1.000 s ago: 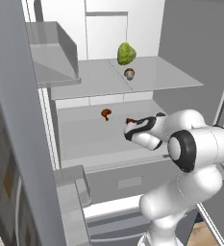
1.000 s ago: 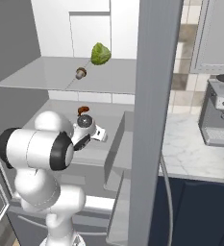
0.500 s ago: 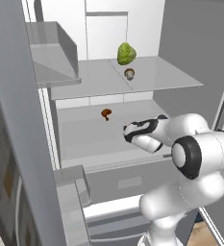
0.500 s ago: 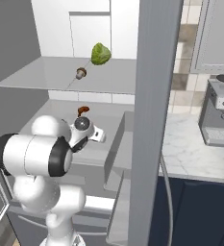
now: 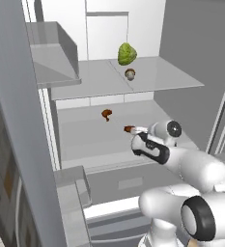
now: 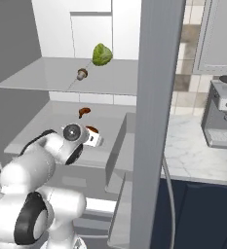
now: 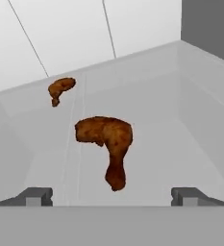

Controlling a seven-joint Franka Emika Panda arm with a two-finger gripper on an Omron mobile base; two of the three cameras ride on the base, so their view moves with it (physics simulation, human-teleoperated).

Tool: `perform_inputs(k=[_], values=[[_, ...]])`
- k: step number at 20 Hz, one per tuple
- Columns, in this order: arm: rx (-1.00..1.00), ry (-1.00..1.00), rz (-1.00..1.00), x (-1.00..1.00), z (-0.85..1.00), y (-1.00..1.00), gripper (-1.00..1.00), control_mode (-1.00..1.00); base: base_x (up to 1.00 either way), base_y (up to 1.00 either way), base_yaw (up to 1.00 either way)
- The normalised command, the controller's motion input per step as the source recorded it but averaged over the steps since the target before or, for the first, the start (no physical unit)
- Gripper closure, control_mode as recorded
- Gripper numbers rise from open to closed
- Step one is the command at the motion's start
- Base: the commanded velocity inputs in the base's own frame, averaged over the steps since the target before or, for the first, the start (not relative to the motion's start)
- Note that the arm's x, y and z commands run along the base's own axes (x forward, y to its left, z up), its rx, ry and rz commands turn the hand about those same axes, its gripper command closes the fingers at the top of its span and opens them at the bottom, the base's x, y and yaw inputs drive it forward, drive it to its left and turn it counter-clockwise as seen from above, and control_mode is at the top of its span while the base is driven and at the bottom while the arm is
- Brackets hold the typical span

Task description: Transport the chicken drumstick and mushroom to the fridge. Place the chicken drumstick on the rack containing meat and place the mushroom on the rack containing the vegetable, ensuring meats and vegetables are on different racks.

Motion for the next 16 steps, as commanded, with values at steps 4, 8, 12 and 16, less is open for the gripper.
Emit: perform_inputs(k=[4, 8, 12, 16], values=[[0.00, 0.08, -0.04, -0.56, 1.00, 0.00, -1.00, -1.00, 0.00, 0.00, 0.00], [0.00, 0.14, -0.02, -0.56, 1.00, 0.00, -1.00, -1.00, 0.00, 0.00, 0.00], [0.00, 0.18, 0.00, -0.91, 0.96, 0.00, -1.00, -1.00, 0.00, 0.00, 0.00], [0.00, 0.08, 0.00, -1.00, 0.77, 0.00, -1.00, -1.00, 0.00, 0.00, 0.00]])
